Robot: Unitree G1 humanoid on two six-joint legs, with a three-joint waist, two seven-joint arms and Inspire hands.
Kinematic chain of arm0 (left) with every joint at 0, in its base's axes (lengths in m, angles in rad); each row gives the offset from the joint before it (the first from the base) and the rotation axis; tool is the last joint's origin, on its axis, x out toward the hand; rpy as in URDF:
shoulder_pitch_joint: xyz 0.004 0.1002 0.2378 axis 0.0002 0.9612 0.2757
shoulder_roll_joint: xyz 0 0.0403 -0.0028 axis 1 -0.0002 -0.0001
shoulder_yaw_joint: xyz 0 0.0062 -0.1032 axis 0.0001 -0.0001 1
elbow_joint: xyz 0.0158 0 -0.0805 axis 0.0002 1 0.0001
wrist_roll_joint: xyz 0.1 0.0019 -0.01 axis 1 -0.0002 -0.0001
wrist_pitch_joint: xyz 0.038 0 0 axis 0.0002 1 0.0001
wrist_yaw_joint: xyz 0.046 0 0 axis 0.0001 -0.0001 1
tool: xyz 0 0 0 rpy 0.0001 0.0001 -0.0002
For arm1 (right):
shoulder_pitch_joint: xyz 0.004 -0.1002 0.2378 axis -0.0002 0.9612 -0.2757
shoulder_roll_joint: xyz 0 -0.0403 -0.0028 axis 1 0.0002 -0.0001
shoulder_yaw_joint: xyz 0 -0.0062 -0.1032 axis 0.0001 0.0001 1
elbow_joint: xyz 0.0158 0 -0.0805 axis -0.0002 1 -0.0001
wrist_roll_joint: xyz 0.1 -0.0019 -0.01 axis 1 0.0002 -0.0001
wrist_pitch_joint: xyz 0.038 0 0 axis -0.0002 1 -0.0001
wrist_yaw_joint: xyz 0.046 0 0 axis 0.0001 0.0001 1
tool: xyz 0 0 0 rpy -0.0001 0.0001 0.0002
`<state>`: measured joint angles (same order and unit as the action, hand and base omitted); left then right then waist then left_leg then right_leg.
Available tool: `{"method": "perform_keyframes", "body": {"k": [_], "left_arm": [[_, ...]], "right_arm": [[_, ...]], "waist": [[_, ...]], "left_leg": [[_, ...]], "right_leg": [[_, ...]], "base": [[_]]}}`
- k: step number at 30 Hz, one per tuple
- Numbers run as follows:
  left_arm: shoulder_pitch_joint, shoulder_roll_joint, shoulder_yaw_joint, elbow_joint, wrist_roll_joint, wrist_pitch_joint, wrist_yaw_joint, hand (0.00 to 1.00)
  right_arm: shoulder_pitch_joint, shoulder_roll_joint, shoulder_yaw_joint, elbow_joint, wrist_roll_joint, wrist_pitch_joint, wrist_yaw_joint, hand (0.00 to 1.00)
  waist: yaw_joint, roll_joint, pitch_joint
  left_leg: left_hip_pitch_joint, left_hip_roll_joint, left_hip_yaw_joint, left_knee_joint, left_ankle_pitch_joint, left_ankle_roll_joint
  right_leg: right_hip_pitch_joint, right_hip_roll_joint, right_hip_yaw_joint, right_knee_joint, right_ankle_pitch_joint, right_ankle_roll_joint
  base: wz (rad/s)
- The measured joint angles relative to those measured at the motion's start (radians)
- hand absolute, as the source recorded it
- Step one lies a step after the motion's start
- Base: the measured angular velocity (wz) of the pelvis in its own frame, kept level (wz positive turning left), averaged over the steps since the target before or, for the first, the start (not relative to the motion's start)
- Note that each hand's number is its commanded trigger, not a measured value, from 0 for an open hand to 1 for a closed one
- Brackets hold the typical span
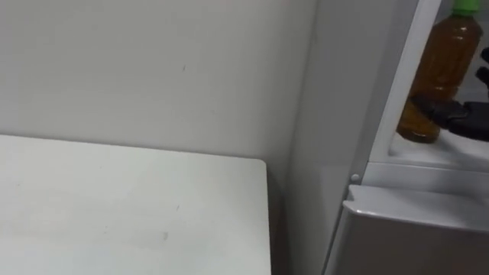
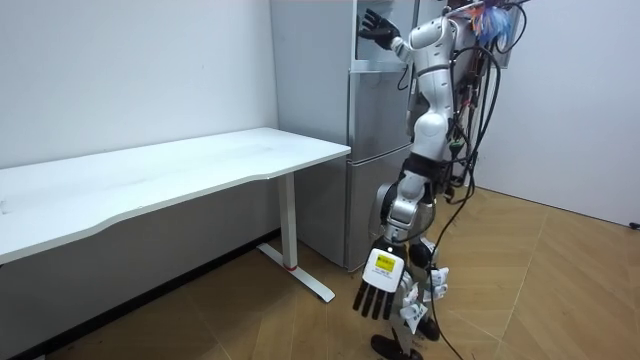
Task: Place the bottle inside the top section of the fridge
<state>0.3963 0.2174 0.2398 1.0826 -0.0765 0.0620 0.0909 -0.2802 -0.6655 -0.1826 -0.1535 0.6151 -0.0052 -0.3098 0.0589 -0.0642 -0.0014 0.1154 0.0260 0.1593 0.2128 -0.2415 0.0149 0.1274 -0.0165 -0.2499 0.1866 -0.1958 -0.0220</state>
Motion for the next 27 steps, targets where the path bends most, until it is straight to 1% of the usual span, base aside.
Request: {"method": "perform_keyframes", "body": {"k": [1,3,4,5,6,7,8,10,14,15,16,18,21,22,23,24,26,27], "left_arm": [[0.004,-0.008,0.0,0.0,-0.004,0.0,0.008,0.0],[0.005,-0.013,0.0,0.001,-0.01,-0.003,0.01,0.0],[0.005,-0.015,0.0,0.001,-0.009,-0.005,0.01,0.0],[0.006,-0.017,0.0,0.001,-0.009,-0.007,0.011,0.0],[0.007,-0.019,0.0,0.001,-0.009,-0.01,0.011,0.0],[0.007,-0.021,0.0,0.001,-0.009,-0.014,0.011,0.0],[0.008,-0.023,0.0,0.003,-0.006,-0.024,0.012,0.0],[0.008,-0.029,0.0,0.007,0.001,-0.035,0.015,0.0],[0.008,-0.036,0.0,0.012,0.003,-0.041,0.015,0.0],[0.008,-0.035,0.0,0.013,0.005,-0.042,0.015,0.0],[0.008,-0.035,0.0,0.014,0.006,-0.047,0.014,0.0],[0.006,-0.036,0.001,0.016,0.006,-0.05,0.015,0.0],[0.006,-0.036,0.0,0.02,0.005,-0.052,0.015,0.0],[0.006,-0.037,0.0,0.027,0.005,-0.056,0.015,0.0],[0.005,-0.037,0.0,0.03,0.004,-0.058,0.015,0.0],[0.006,-0.038,-0.001,0.037,-0.001,-0.061,0.015,0.0],[0.006,-0.038,-0.006,0.044,0.0,-0.064,0.015,0.0],[0.006,-0.039,-0.008,0.05,0.0,-0.07,0.015,0.0]], "right_arm": [[0.013,0.0,-0.006,-0.025,0.0,-0.005,-0.018,0.0],[0.035,0.005,-0.022,-0.063,0.0,-0.018,-0.035,0.0],[0.049,0.019,-0.04,-0.089,0.0,-0.029,-0.04,0.0],[0.053,0.025,-0.042,-0.101,0.003,-0.037,-0.045,0.0],[0.061,0.041,-0.048,-0.124,0.005,-0.051,-0.057,0.0],[0.068,0.047,-0.049,-0.135,0.005,-0.06,-0.061,0.0],[0.08,0.058,-0.05,-0.152,0.002,-0.071,-0.065,0.0],[0.103,0.081,-0.054,-0.182,0.002,-0.075,-0.078,0.0],[0.114,0.097,-0.057,-0.195,-0.033,-0.087,-0.098,0.0],[0.125,0.107,-0.064,-0.213,-0.041,-0.094,-0.104,0.0],[0.142,0.116,-0.072,-0.228,-0.058,-0.107,-0.104,0.0],[0.161,0.125,-0.08,-0.252,-0.112,-0.11,-0.113,0.0],[0.186,0.133,-0.085,-0.278,-0.184,-0.112,-0.129,0.0],[0.19,0.149,-0.086,-0.299,-0.213,-0.112,-0.14,0.0],[0.192,0.157,-0.085,-0.307,-0.231,-0.113,-0.148,0.0],[0.202,0.16,-0.085,-0.324,-0.253,-0.116,-0.165,0.0],[0.223,0.162,-0.086,-0.344,-0.274,-0.132,-0.187,0.0],[0.243,0.164,-0.086,-0.353,-0.279,-0.147,-0.199,0.0]], "waist": [[-0.002,0.002,-0.001],[-0.002,0.005,-0.0001],[0.0,0.006,-0.0018],[0.0,0.01,-0.0004],[0.0,0.009,-0.0026],[0.0,0.011,-0.0017],[0.0,0.011,-0.0029],[0.001,0.011,-0.0028],[0.0,0.011,-0.0026],[0.0,0.013,-0.0012],[0.0,0.013,-0.0019],[-0.004,0.008,-0.005],[-0.014,0.008,-0.0058],[-0.022,0.007,-0.0058],[-0.025,0.006,-0.0059],[-0.026,0.006,-0.0059],[-0.032,0.004,-0.0061],[-0.037,0.003,-0.0063]], "left_leg": [[0.0,0.0,0.0,-0.001,0.0,0.0],[0.0,0.0,0.0,-0.008,0.0,0.0],[0.001,0.001,0.0,-0.008,0.0,0.0],[0.001,0.001,0.0,-0.008,0.0,0.0],[0.001,0.001,0.0,-0.008,0.0,0.0],[0.001,0.001,0.0,-0.008,0.0,0.0],[0.001,0.001,0.0,-0.008,0.0,0.0],[0.001,0.001,0.001,-0.009,0.0,0.0],[0.001,0.0,0.003,-0.009,0.0,0.0],[0.001,0.0,0.003,-0.009,0.0,0.0],[0.001,0.0,0.003,-0.009,0.0,0.0],[0.0,0.0,0.003,-0.009,0.0,0.0],[0.0,0.0,0.004,-0.009,0.0,0.0],[0.0,0.0,0.005,-0.01,0.0,0.0],[0.0,0.0,0.007,-0.01,0.0,0.0],[0.001,0.002,0.021,-0.012,0.0,0.0],[0.001,0.002,0.026,-0.013,0.0,0.0],[0.001,0.002,0.026,-0.013,0.0,0.0]], "right_leg": [[0.0,0.0,0.0,0.0,0.0,0.0],[-0.002,0.0,0.002,0.0,0.0,0.0],[-0.002,0.001,0.004,0.0,0.0,0.0],[-0.002,0.001,0.004,0.001,0.0,0.0],[-0.004,0.001,0.005,0.001,0.0,0.0],[-0.004,0.002,0.006,0.001,0.0,0.0],[-0.005,0.002,0.007,0.002,0.0,0.0],[-0.009,0.003,0.015,0.003,0.001,-0.001],[-0.013,0.004,0.024,0.004,0.001,-0.002],[-0.013,0.005,0.025,0.004,0.001,-0.002],[-0.015,0.005,0.025,0.004,0.001,-0.002],[-0.017,0.005,0.025,0.003,0.001,-0.002],[-0.017,0.005,0.026,0.004,0.001,-0.002],[-0.019,0.006,0.027,0.005,0.001,-0.002],[-0.019,0.006,0.028,0.005,0.001,-0.002],[-0.022,0.007,0.032,0.006,0.001,-0.002],[-0.025,0.007,0.033,0.008,0.001,-0.002],[-0.025,0.007,0.032,0.008,0.001,-0.002]], "base": [[0.0],[0.0],[0.0],[-0.04],[-0.04],[-0.05],[-0.06],[-0.09],[-0.07],[0.0],[0.0],[0.0],[0.0],[-0.03],[-0.11],[-0.15],[-0.11],[0.0]]}}
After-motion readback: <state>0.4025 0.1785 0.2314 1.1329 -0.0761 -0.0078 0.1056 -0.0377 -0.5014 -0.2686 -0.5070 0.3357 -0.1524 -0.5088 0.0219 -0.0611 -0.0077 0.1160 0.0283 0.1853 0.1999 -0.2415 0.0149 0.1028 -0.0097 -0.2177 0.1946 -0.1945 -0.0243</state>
